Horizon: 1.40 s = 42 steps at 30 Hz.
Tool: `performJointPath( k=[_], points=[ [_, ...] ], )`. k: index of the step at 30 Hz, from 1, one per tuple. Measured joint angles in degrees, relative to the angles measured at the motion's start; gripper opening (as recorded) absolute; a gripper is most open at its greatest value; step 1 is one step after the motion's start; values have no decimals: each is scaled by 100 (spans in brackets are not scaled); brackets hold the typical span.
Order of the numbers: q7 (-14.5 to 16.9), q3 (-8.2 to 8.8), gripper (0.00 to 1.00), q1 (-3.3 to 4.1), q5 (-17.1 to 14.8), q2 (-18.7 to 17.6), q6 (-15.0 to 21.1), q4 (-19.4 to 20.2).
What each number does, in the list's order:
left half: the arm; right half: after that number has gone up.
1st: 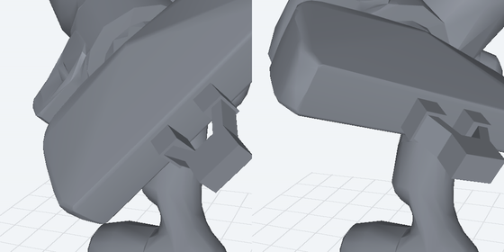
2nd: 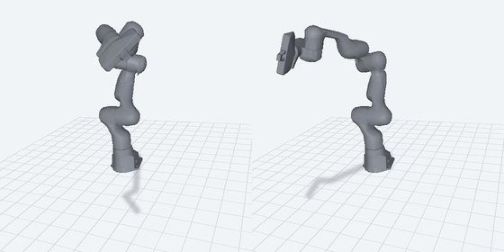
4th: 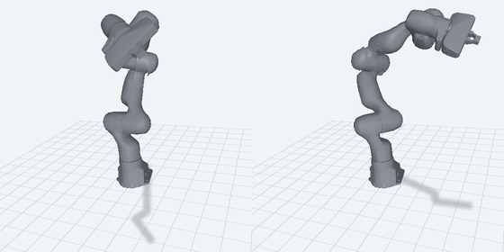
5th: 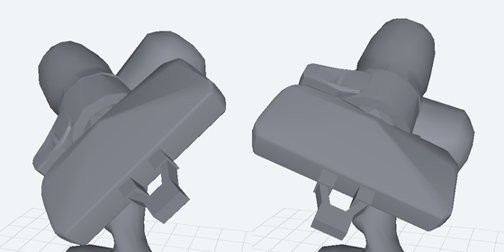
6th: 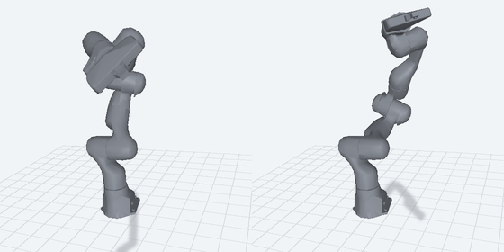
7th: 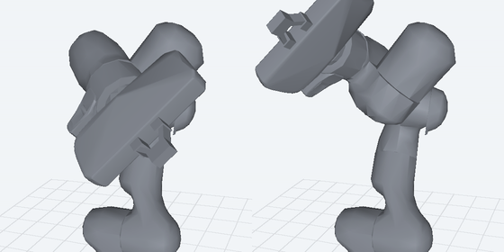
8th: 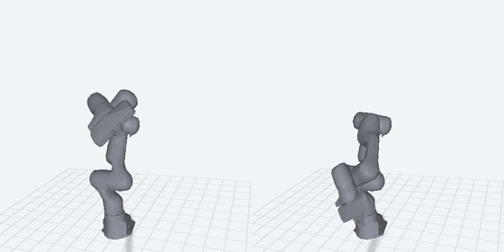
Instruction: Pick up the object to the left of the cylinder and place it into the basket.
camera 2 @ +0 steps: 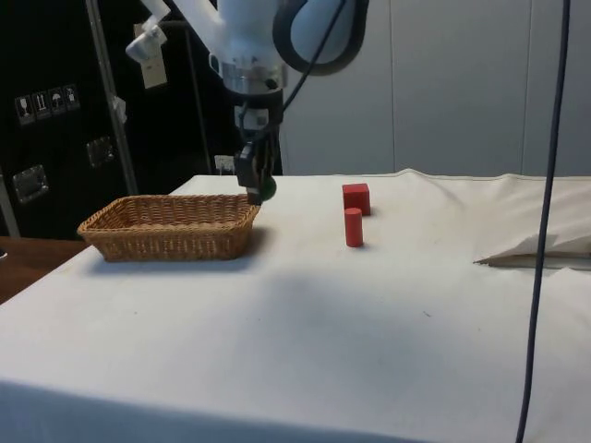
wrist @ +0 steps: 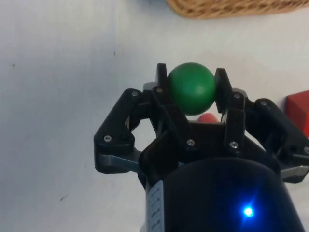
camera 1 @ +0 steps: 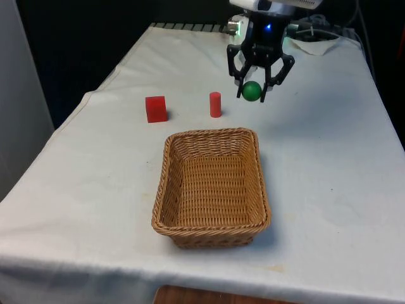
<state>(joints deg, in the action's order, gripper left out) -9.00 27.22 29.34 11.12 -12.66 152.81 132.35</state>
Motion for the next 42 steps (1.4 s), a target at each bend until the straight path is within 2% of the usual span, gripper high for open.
performJointPath(
  k=[7, 17, 23, 31, 33, 42],
  points=[
    [17, 0, 0, -11, -57, -252, -178, -476],
    [235, 11, 0, -57, -395, -733, -235, -1117],
    [413, 40, 0, -86, -676, -1077, -235, -1513],
    [693, 109, 0, -160, -1117, -1696, -223, -2154],
    [693, 109, 0, -160, -1117, -1696, -223, -2154],
    [1226, 264, 0, -275, -1833, -2481, -183, -2744]
  ],
)
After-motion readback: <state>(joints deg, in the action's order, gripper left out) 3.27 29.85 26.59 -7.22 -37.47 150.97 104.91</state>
